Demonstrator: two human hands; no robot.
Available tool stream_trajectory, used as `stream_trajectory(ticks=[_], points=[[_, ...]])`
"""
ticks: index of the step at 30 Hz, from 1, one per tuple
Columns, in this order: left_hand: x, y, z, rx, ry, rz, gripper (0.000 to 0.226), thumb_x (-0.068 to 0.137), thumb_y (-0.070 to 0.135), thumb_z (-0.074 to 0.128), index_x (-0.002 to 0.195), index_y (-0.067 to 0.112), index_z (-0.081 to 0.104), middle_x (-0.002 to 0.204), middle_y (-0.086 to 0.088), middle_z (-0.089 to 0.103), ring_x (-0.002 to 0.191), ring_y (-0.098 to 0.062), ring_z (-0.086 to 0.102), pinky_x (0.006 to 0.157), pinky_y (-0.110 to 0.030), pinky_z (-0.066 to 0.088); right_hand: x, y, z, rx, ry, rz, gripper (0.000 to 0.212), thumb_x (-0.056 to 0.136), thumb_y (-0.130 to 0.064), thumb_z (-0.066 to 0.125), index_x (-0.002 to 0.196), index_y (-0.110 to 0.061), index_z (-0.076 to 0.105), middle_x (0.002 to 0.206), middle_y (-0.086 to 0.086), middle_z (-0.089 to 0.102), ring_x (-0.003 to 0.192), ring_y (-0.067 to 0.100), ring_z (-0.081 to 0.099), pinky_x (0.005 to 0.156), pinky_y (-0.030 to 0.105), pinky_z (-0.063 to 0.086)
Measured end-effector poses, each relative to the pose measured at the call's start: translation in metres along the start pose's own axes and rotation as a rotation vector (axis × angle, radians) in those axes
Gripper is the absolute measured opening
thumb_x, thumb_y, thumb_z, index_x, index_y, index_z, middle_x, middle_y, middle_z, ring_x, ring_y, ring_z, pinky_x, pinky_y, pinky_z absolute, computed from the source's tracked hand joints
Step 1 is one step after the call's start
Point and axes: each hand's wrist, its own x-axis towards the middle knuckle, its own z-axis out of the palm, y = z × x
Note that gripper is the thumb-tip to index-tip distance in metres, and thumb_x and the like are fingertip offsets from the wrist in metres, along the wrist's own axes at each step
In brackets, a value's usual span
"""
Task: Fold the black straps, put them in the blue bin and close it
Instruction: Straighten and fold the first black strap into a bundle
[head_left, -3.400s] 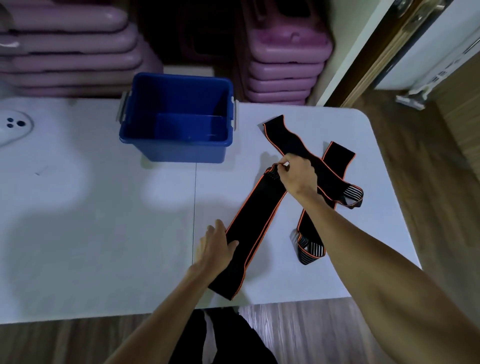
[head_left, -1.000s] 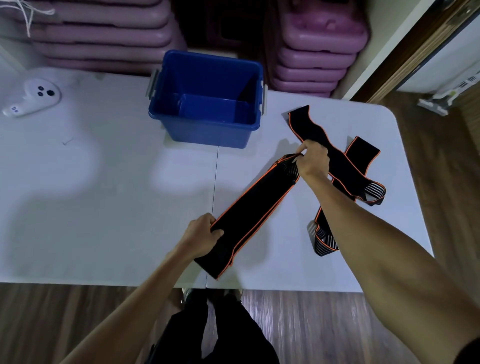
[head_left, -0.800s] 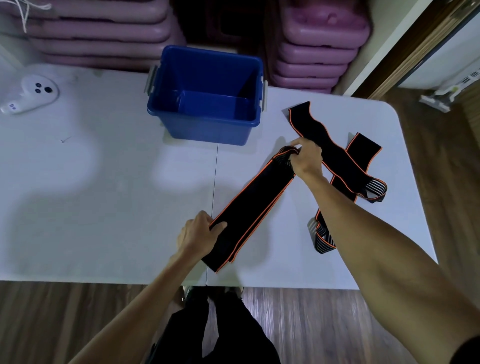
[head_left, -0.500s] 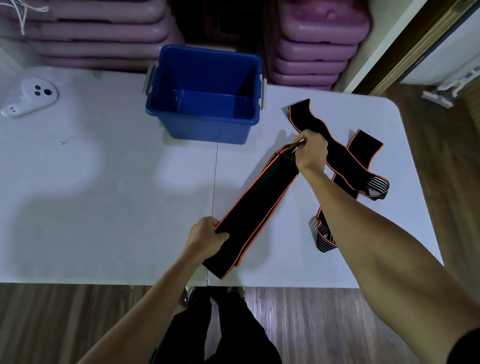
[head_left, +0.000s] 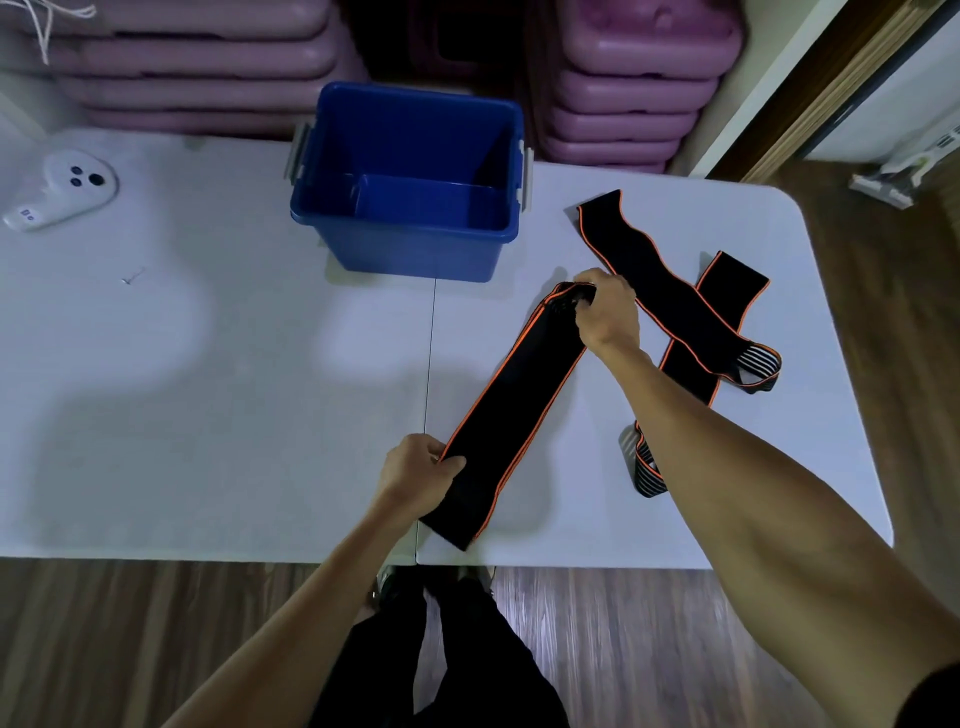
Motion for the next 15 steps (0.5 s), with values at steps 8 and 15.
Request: stream_trajectory(ticks=[8,15], points=[[-0.005,-0.002,0.013,0.035,0.118,0.030,0.026,0.088,0.044,0.055,0.086,0.018,0.060,0.082,0.001,0.064,0.082,-0.021,0.061,0.073,-0.035,0.051,0.009,-0.005,-0.015,0.032,0.042,0.018,0.027,0.094,-0.005,0.055,0.119,-0.010,0.064,0.113,0.013,0.066,0.098,0.027,0.065,0.077,0.028,0.049],[-0.004,-0.012,0.008,0.056,0.064,0.052,0.015,0.086,0.026,0.063,0.096,0.015,0.064,0.082,0.003,0.065,0.080,-0.017,0.062,0.070,-0.032,0.051,0.018,0.002,-0.021,-0.128,0.088,0.076,0.020,0.091,0.002,0.051,0.103,-0.005,0.065,0.109,0.017,0.063,0.093,0.036,0.064,0.070,0.035,0.052]])
